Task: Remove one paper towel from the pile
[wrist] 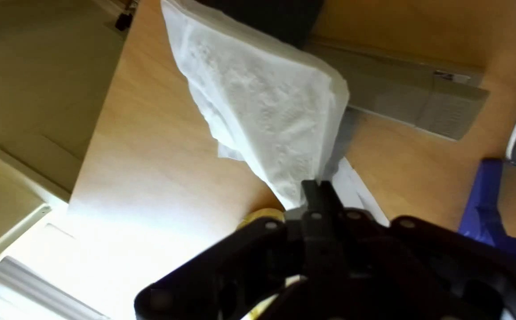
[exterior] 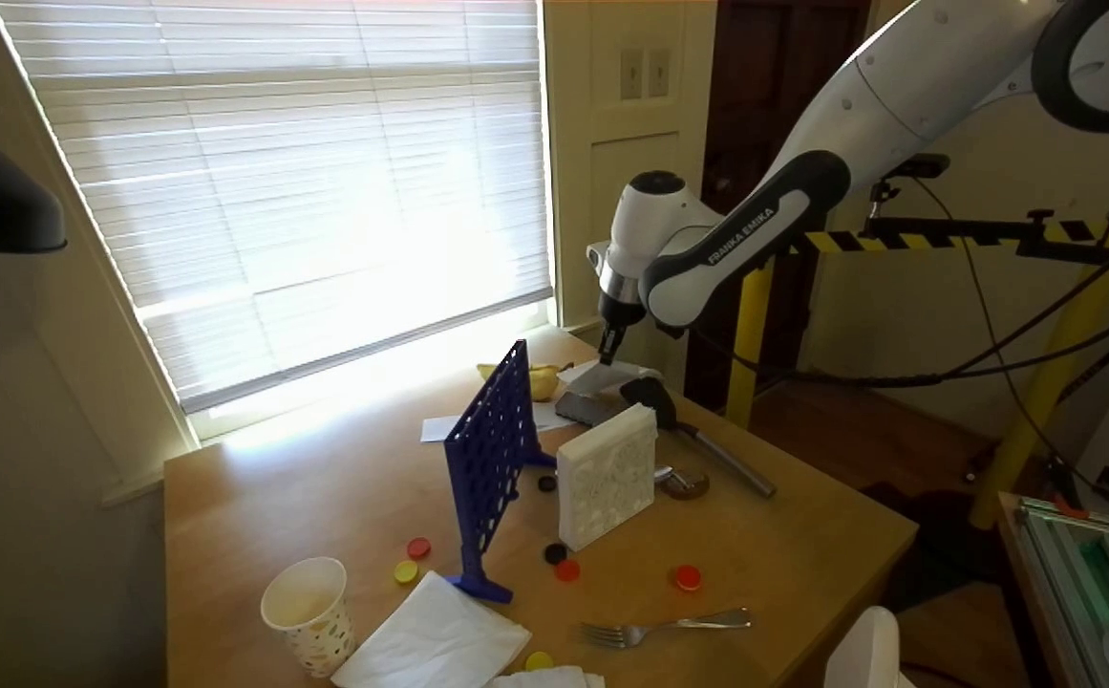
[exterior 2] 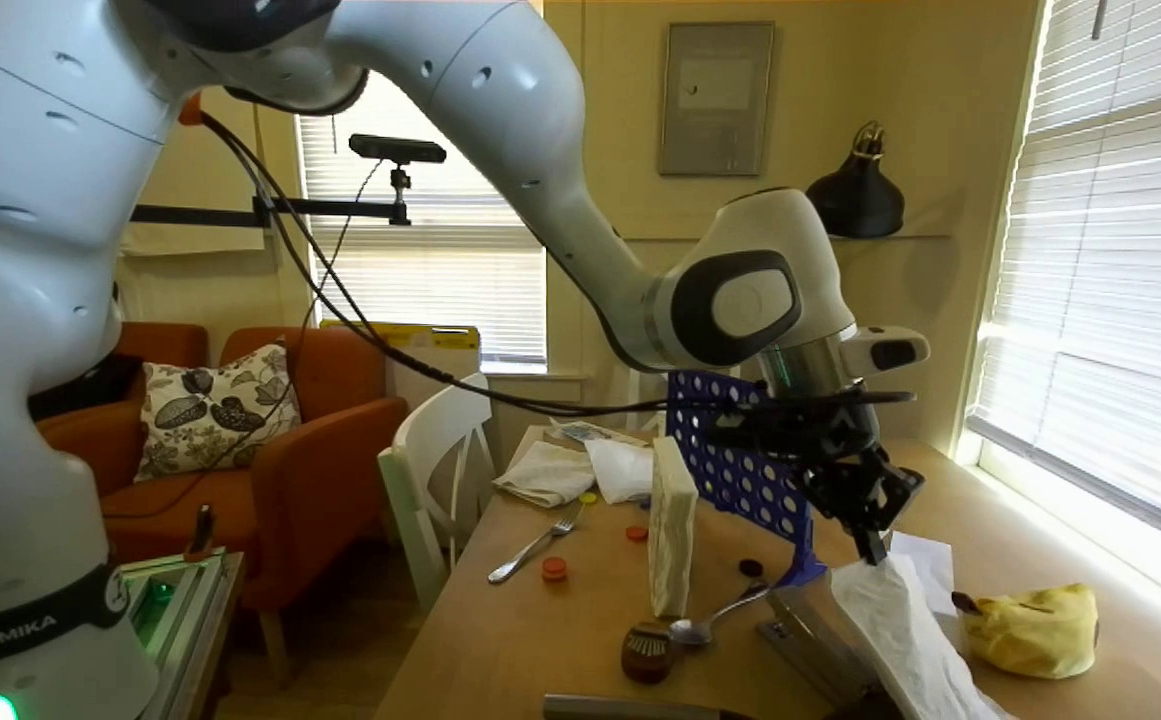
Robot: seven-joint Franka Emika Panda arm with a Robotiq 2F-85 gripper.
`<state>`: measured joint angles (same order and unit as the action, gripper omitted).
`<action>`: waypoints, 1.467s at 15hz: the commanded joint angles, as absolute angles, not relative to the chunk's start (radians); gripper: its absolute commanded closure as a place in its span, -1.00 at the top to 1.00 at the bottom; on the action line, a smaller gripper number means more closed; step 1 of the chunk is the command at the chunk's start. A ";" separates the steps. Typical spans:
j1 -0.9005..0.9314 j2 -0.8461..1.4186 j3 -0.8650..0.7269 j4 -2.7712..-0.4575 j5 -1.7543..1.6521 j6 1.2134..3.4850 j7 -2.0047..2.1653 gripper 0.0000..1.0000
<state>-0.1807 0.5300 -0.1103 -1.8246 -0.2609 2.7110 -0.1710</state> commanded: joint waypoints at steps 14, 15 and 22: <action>-0.303 0.245 0.063 -2.118 -0.059 2.659 -0.505 0.20; -0.311 0.196 0.067 -2.146 -0.039 2.639 -0.539 0.36; -0.206 -0.188 -0.001 -2.349 0.326 2.475 -0.897 1.00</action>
<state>-0.2805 -0.0123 0.0574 -2.2370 0.1930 2.5405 -0.7804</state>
